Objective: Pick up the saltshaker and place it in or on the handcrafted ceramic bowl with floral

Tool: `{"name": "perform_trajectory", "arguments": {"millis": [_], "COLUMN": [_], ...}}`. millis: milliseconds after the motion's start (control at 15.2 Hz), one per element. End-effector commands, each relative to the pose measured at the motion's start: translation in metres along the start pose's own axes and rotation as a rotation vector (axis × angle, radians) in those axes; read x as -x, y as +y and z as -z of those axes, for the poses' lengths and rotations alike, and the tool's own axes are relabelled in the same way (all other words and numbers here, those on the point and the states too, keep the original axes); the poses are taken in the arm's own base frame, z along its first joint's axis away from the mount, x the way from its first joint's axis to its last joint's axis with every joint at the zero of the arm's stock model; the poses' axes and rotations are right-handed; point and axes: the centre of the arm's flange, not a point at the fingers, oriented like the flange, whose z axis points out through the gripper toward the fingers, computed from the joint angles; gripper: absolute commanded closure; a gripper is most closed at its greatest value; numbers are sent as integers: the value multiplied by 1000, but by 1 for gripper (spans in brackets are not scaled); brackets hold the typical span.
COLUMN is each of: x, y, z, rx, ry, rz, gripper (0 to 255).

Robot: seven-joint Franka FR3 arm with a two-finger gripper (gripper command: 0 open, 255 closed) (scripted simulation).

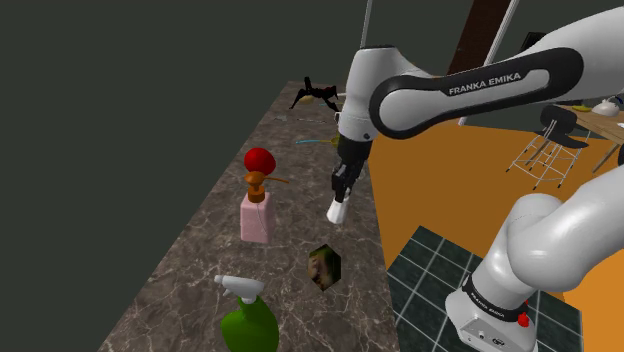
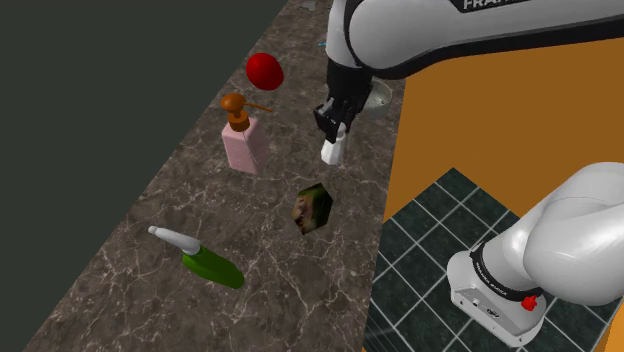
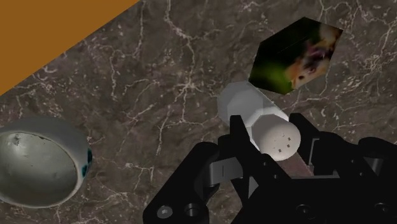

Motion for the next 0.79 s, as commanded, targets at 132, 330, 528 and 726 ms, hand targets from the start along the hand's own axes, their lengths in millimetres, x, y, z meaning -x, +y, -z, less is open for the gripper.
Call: {"name": "perform_trajectory", "arguments": {"millis": [132, 330, 528, 726], "x": [0, -1, -1, -14], "y": [-2, -3, -5, 32], "z": [22, 38, 52, 60], "rx": [0, 0, 0, 0], "ry": [0, 0, 0, 0], "rz": [0, 0, 0, 0], "gripper": [255, 255, 255, 255]}}
